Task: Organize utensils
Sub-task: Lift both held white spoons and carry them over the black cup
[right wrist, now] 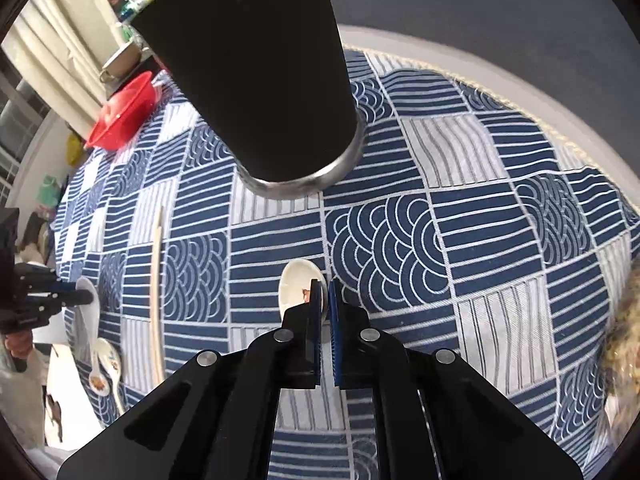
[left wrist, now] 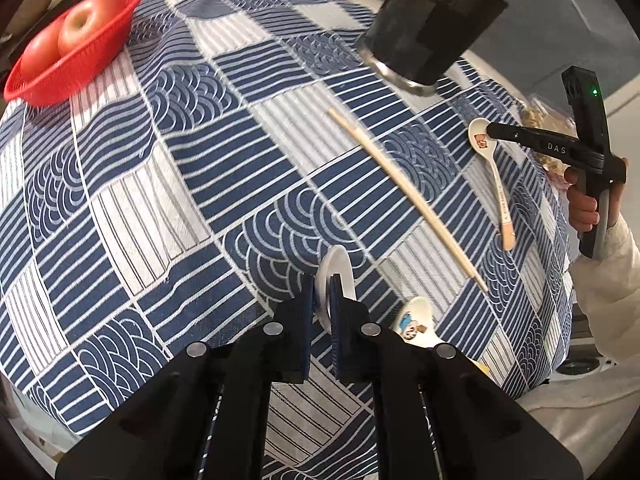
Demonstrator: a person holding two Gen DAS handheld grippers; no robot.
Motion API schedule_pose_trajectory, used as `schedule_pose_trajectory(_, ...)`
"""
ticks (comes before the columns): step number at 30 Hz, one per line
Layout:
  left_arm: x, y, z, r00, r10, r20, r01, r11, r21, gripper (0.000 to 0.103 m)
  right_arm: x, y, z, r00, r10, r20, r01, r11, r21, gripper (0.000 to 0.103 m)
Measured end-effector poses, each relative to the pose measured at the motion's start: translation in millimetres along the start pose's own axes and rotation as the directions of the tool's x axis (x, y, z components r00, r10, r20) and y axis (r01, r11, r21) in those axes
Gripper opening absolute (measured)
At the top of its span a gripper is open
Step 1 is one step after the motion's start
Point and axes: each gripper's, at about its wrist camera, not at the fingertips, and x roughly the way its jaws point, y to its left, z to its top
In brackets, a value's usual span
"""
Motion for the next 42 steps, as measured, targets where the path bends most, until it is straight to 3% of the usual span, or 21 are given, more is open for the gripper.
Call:
schedule_pose_trajectory(13,-21,-22,-9,0.993,-0.075,0.086,0.069,0.995,0.076,0.007,-77,13,-30,0.985,-0.005,0.171,-0.007,0.998,0.067,0.004)
schedule_pose_trajectory(29,-70,-31,-9,0.978,-0.106,0.18,0.084,0.988,0.128,0.007,-154,35,-62,0.932,-0.065,0.357,0.035,0.995,0.088,0.004)
schedule_pose_trajectory(34,-83,-35,1,0.98,-0.09,0.178,0.062,0.986,0.156,0.007,-171,40,-58,0.922,-0.071,0.381,0.047,0.996,0.072,0.004)
schedule_pose_trajectory(42,-108,-45,51,0.976,-0.076,0.203,0.036,0.98,0.195,0.007,-198,38,-30,0.903,-0.104,0.418,0.088,0.994,0.058,0.004)
